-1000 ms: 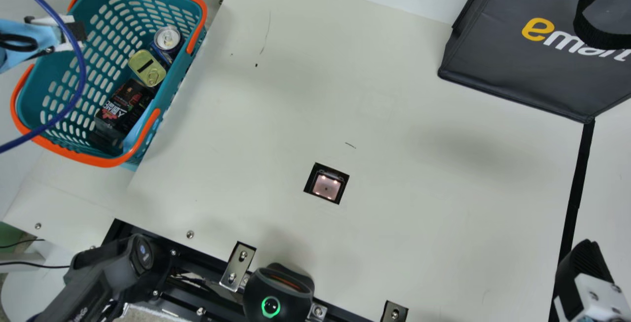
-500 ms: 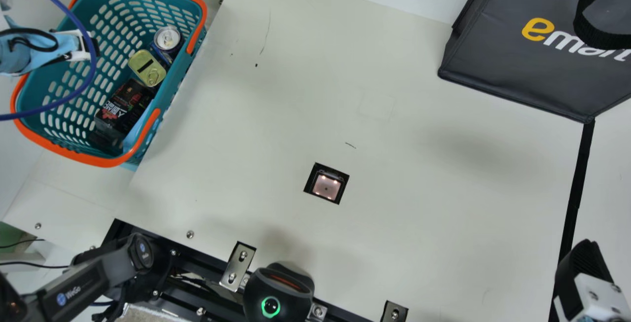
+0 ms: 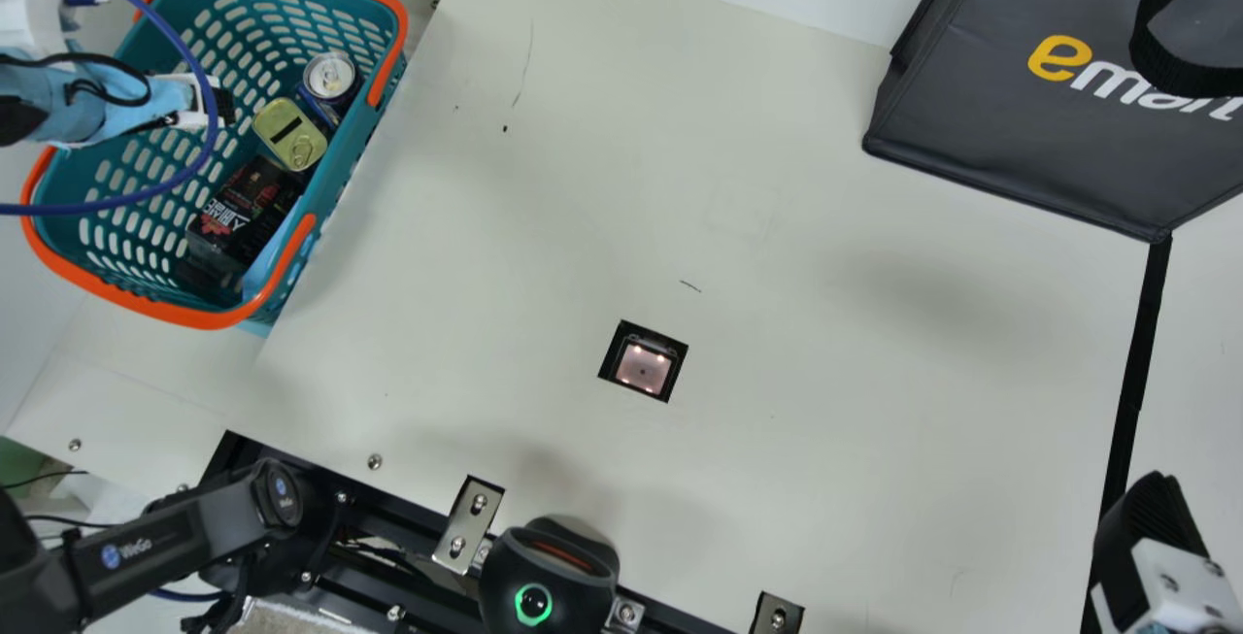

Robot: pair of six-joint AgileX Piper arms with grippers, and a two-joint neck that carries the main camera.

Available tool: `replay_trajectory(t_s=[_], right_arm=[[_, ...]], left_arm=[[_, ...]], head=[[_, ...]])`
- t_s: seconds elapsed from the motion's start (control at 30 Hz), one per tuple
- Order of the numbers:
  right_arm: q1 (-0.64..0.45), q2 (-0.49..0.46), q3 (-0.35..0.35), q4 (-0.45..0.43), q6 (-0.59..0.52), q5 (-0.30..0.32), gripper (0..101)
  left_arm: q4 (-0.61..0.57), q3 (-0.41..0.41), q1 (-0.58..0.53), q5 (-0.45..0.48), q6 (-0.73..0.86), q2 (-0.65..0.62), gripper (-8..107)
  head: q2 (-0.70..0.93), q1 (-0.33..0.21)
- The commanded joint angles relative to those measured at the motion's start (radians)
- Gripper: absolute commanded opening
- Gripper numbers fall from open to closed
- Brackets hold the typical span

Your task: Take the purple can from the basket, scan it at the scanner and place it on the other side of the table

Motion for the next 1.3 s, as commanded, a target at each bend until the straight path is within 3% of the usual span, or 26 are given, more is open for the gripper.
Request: replay_trajectory(t_s=[0.0,0.4,0.7,1.27], right_arm=[[0.0,0.0,0.0,0.0,0.0,0.0,95],[0.0,0.0,0.0,0.0,0.0,0.0,95],[0.0,0.0,0.0,0.0,0.0,0.0,95],[0.0,0.0,0.0,0.0,0.0,0.0,95]], left_arm=[[-0.003,0.006,-0.006,-0.019,0.009,0.012,90],[-0.064,0.037,-0.072,-0.191,0.047,0.113,90],[-0.25,0.048,-0.077,-0.3,0.265,0.216,90],[-0.611,0.02,-0.002,-0.228,0.878,0.388,90]], head=[[0.002,-0.029],[0.002,-0.029],[0.002,-0.029],[0.002,-0.029]])
